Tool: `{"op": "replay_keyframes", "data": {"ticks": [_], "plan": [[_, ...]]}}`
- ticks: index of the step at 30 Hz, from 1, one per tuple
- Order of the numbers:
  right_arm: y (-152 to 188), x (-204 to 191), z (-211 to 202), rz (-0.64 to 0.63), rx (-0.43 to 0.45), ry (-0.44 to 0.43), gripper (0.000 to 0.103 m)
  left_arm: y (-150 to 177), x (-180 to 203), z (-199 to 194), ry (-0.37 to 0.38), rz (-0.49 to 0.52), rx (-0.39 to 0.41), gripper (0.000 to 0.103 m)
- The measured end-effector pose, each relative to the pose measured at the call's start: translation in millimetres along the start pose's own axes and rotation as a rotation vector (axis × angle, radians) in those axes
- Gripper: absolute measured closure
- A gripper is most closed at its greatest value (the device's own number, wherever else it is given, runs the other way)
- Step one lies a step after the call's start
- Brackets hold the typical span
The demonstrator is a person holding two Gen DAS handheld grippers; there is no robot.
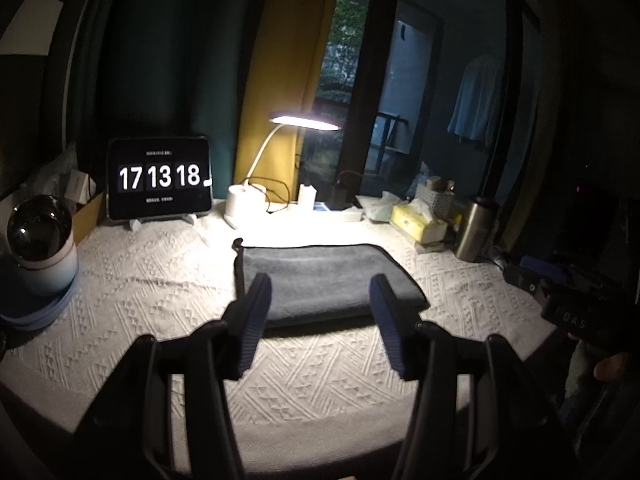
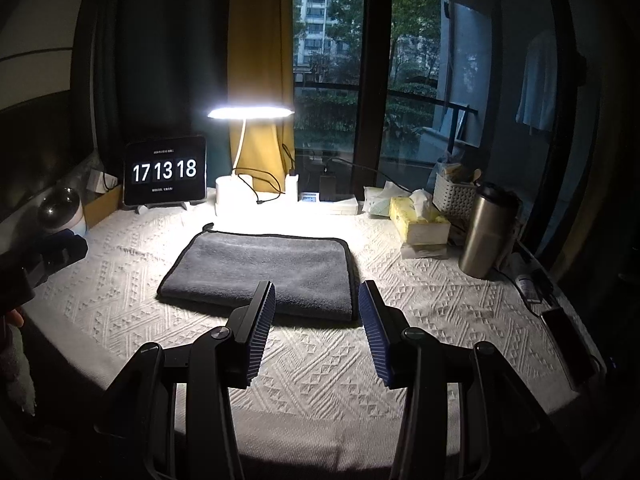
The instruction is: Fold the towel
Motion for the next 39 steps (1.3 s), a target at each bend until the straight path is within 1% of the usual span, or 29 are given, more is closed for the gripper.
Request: {"op": "replay_keyframes", "data": {"ticks": [3,5,11,12,13,15,17,19,20,22,28,32,39], "plan": [[2.8,-4.7,-11.0,-0.016,0.004,0.003,0.057,3.2,-0.7,-5.9,-0.019,0.013,0.006,0.050],[4.2,-6.2,-16.7,-0.016,0.005,0.000,0.057,5.3,-1.0,-9.9,-0.017,0.004,0.009,0.050],[3.7,-10.6,-32.1,-0.017,0.037,0.007,0.056,5.3,3.9,-25.9,-0.005,0.022,0.051,0.050],[3.1,-11.6,-33.4,-0.019,0.041,0.006,0.056,5.0,4.3,-27.5,0.000,0.022,0.054,0.045],[2.7,-12.3,-34.2,-0.020,0.044,0.005,0.056,4.5,4.4,-28.6,0.005,0.019,0.058,0.031],[1.5,-13.0,-34.8,-0.023,0.049,0.005,0.056,2.2,2.6,-28.9,0.008,0.008,0.067,0.017],[-0.2,-12.9,-34.9,-0.024,0.052,0.006,0.055,0.5,1.1,-30.3,0.000,0.002,0.077,0.017],[-1.3,-12.3,-35.0,-0.021,0.055,0.009,0.052,-0.9,-1.4,-29.9,-0.013,-0.005,0.081,0.017],[-1.7,-12.0,-35.0,-0.020,0.057,0.010,0.048,-1.2,-2.9,-29.5,-0.021,-0.009,0.081,0.016],[-2.4,-11.5,-35.0,-0.019,0.061,0.011,0.047,-1.2,-4.8,-28.4,-0.024,-0.018,0.077,0.016],[-3.2,-11.8,-34.1,-0.018,0.061,0.009,0.046,-0.1,-6.5,-25.0,-0.021,-0.026,0.044,0.016],[-3.7,-13.1,-32.8,-0.019,0.063,0.010,0.046,-0.3,-6.9,-24.7,-0.023,-0.025,0.044,0.016],[-3.7,-15.0,-31.3,-0.022,0.055,0.007,0.046,1.1,-7.1,-20.6,-0.066,0.000,0.036,0.016]]}}
Point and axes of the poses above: each gripper's, at about its wrist camera, not at the fingertips, and z roughly the way its jaws point, x to its right, y to its underside, the point moved 7 cm from there along z, roughly the way its jaws point, and after that the axes turned 7 degrees about x, right-handed, at the moved point
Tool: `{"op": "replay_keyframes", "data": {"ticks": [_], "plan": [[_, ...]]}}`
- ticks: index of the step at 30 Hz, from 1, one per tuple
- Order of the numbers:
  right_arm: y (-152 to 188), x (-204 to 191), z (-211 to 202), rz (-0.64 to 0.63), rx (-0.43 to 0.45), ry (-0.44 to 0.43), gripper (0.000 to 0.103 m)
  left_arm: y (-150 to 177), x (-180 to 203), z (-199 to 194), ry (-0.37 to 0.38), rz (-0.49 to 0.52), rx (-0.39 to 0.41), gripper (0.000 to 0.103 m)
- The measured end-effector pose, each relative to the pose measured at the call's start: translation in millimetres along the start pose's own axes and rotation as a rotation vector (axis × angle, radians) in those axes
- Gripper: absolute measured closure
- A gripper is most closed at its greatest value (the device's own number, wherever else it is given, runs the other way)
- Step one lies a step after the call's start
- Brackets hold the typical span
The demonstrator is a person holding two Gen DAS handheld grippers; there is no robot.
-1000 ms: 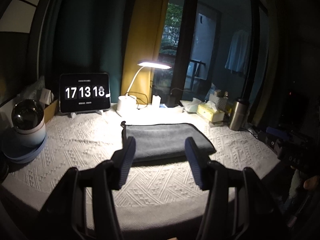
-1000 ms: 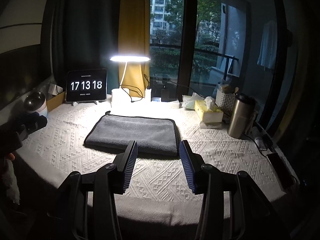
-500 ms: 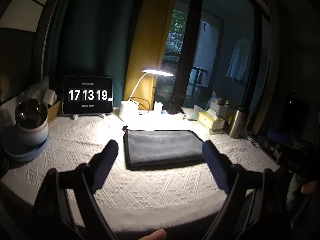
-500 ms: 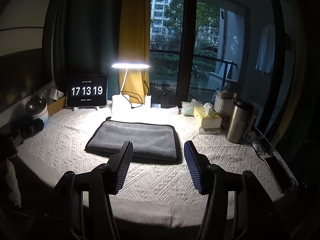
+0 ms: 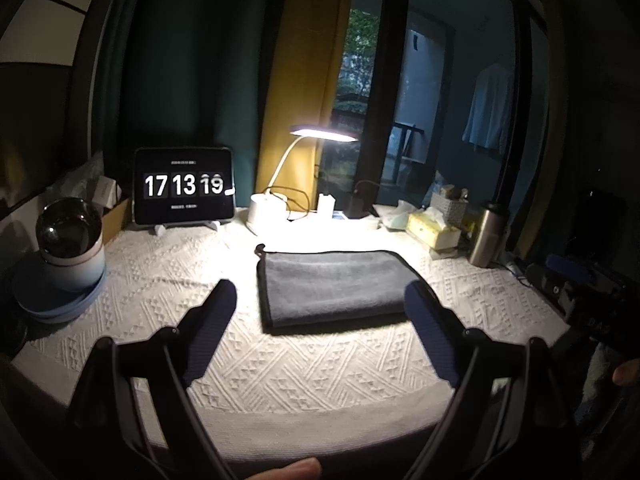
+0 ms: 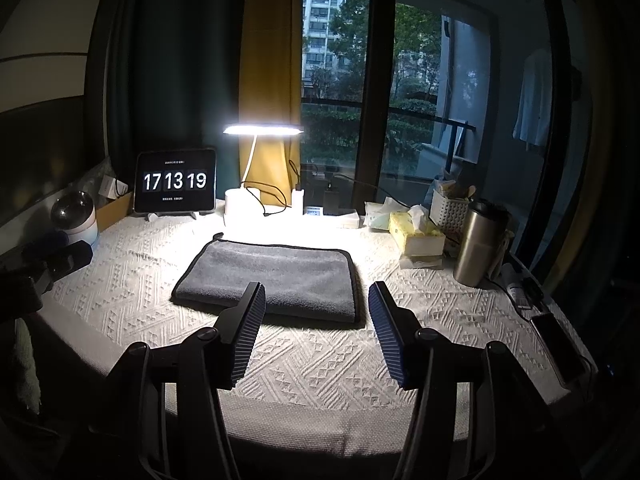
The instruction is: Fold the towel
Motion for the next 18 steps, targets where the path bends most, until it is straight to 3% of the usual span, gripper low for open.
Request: {"op": "replay_keyframes", "data": {"ticks": [5,18], "plan": [[-0.3,-0.9,1.0,0.001,-0.001,-0.006,0.046,0.9,2.2,0.0,0.020,0.004,0.000,0.008],[0.3,-0.1,1.6,0.002,-0.004,-0.006,0.046,1.3,6.0,1.6,0.039,-0.003,-0.002,0.007]]}}
Point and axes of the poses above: each gripper's, at about its wrist camera, not at the fingertips, and z roughly the way its jaws point, x to its right, y to its underside, the point moved 7 cm from there along z, roughly the way its jaws point, and after that the axes turned 7 degrees about x, right-handed, at the moved point
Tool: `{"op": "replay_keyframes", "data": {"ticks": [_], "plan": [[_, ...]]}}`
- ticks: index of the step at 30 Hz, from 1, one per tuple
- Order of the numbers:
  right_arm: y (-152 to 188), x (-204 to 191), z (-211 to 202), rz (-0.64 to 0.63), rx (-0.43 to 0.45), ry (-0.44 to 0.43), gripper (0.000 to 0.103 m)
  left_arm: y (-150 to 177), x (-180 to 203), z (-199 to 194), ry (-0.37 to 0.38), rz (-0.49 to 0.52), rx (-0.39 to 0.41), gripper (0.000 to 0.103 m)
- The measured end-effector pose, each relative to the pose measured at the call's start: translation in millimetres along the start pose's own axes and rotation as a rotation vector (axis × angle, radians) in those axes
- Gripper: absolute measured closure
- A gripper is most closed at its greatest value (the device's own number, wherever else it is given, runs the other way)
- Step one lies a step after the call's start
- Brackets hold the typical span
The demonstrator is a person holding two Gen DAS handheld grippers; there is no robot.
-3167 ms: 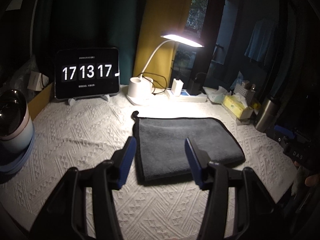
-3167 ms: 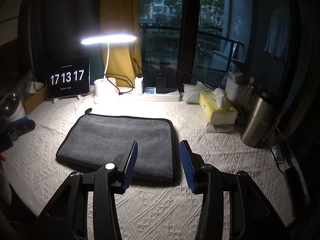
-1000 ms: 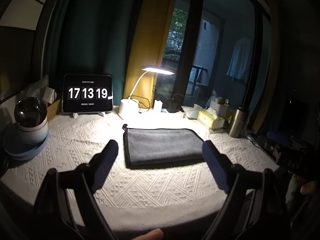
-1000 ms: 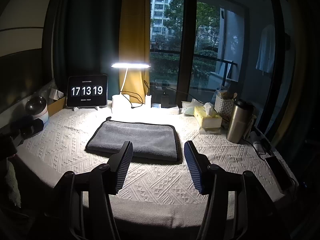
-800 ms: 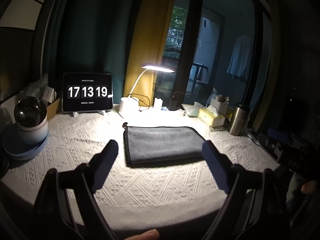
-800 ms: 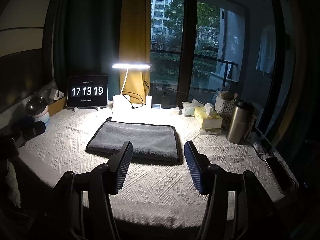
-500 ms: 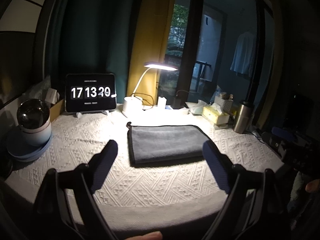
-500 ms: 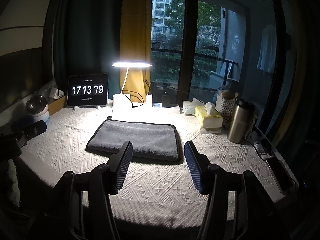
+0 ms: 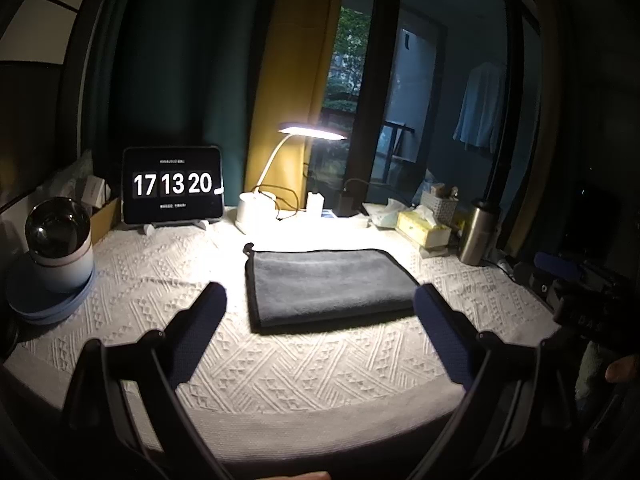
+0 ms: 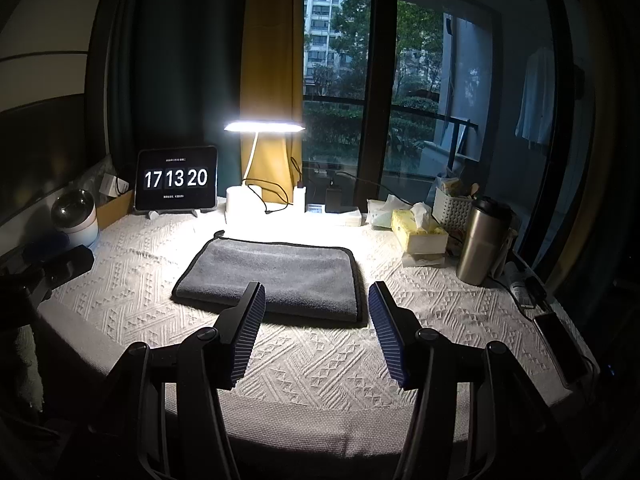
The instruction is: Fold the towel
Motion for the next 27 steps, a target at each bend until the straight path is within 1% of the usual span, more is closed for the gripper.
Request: {"op": "replay_keyframes", "data": {"ticks": [4,9,17,27], "plan": [[0.0,-0.1,0.1,0.000,-0.001,-0.001,0.046,0.6,0.8,-1.1,0.007,0.004,-0.002,0.007],[0.9,0.0,0.7,0.000,-0.003,0.000,0.046,2.5,0.1,-0.6,-0.005,0.008,-0.006,0.007],[3.5,0.1,0.8,-0.001,-0.007,-0.001,0.046,2.3,0.6,-2.8,-0.013,0.017,0.012,0.007],[8.5,1.4,4.3,0.000,-0.015,-0.001,0.046,5.4,2.4,-0.2,-0.003,0.009,0.005,0.007]]}}
Point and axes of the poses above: each gripper's, at about its wrist camera, not at the fingertips, and z roughly the way its jaws point, x to its right, y to its underside, the point moved 7 cm from there along z, roughly the way its jaws point, and after that the axes turned 7 degrees about x, right-handed, at the moved point
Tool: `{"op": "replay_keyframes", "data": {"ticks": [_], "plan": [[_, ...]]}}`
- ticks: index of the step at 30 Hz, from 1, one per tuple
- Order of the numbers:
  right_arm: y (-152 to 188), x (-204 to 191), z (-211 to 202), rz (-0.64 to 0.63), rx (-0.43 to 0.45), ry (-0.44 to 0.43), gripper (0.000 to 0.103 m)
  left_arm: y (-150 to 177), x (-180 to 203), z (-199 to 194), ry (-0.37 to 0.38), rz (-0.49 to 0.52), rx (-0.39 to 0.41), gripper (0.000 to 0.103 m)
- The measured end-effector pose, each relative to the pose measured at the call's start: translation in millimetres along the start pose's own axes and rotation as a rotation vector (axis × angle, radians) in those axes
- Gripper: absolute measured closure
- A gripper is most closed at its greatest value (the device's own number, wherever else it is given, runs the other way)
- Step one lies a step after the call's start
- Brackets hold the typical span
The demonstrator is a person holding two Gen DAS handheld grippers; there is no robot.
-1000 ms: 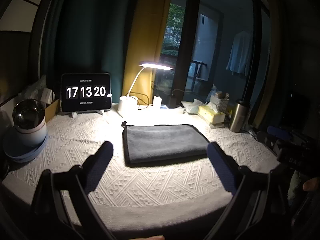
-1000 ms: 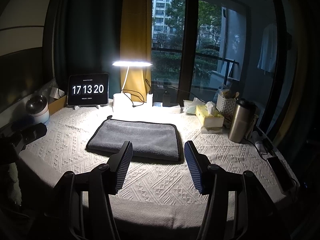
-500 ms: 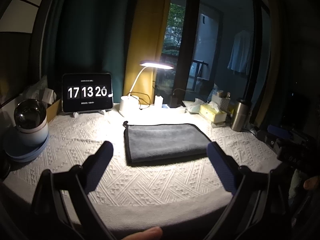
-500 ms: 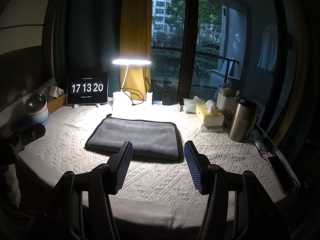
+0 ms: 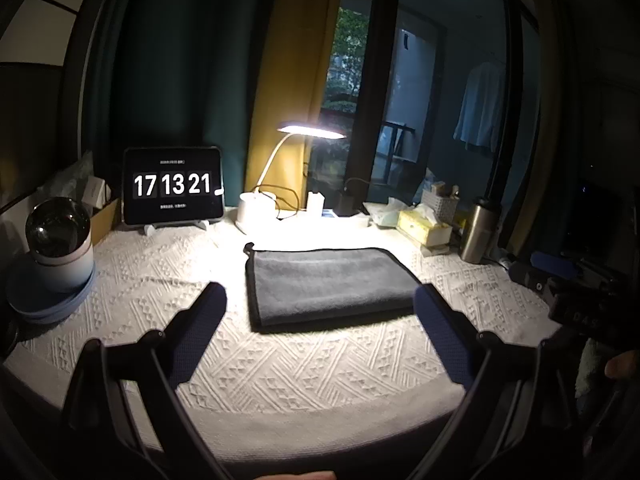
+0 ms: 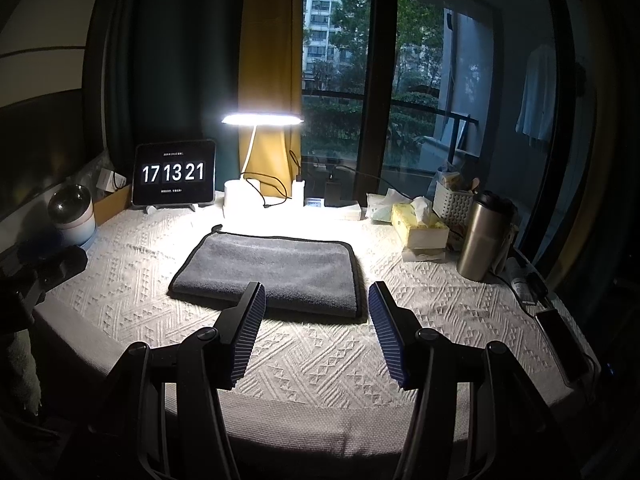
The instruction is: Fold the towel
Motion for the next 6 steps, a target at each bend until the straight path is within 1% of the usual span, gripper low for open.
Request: {"op": "replay_keyframes", "data": {"ticks": [4,6], "plan": [[3.9,-0.9,3.1,0.007,-0.004,-0.015,0.046,5.1,0.8,6.6,0.013,0.003,-0.015,0.007],[8.5,-4.4,4.6,0.017,-0.007,-0.045,0.046,13.0,1.3,17.2,0.032,-0.007,-0.058,0.007]]}}
Point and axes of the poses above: each gripper's, at about its wrist camera, not at the fingertips, and z roughly the way its jaws point, x to its right, y to its underside, the point moved 7 cm from there along z, roughly the way its jaws point, and after that the axes turned 7 degrees about x, right-handed, at the moved point
